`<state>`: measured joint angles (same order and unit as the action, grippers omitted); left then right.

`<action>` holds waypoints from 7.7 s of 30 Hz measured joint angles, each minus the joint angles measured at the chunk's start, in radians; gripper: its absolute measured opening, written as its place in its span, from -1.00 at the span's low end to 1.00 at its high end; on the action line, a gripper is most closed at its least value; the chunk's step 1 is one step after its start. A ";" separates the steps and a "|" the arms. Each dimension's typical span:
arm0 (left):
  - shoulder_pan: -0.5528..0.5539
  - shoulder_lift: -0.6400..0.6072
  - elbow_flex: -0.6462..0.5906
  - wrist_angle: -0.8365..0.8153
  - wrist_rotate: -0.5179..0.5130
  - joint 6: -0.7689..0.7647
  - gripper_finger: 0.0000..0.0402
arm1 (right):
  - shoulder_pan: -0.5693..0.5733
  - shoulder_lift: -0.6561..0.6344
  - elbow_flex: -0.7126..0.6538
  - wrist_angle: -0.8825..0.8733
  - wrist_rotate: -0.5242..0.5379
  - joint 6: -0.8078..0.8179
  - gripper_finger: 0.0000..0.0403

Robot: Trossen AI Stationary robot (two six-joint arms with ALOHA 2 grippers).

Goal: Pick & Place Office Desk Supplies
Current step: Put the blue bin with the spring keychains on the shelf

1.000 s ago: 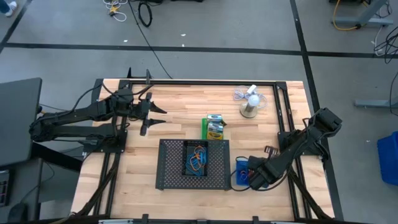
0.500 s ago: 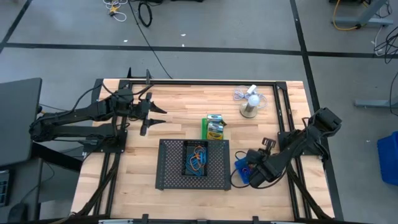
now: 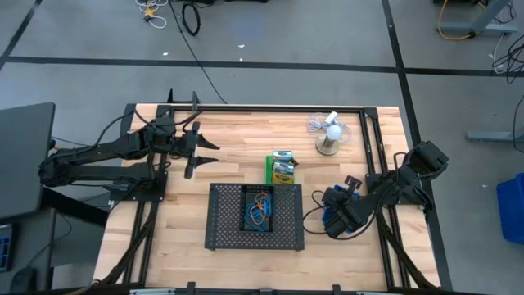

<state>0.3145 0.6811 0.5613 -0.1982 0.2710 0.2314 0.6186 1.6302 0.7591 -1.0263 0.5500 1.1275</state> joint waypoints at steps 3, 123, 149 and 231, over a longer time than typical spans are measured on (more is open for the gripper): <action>0.000 0.000 0.000 0.000 0.000 -0.007 -0.07 | 0.001 0.000 0.000 0.021 -0.003 -0.055 -1.00; 0.000 0.046 0.000 0.001 0.044 0.020 -0.07 | 0.088 0.000 0.171 0.148 -0.501 -0.125 -0.97; 0.000 0.046 0.000 0.001 0.044 0.023 -0.07 | 0.079 0.000 0.469 -0.286 -0.418 -0.122 -1.00; 0.000 0.046 0.000 0.066 0.010 0.031 -0.07 | -0.108 0.346 1.202 -0.301 -0.500 -0.675 -1.00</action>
<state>0.3149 0.7269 0.5612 -0.1327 0.2813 0.2620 0.5106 1.9763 1.9615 -1.3277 0.0504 0.4523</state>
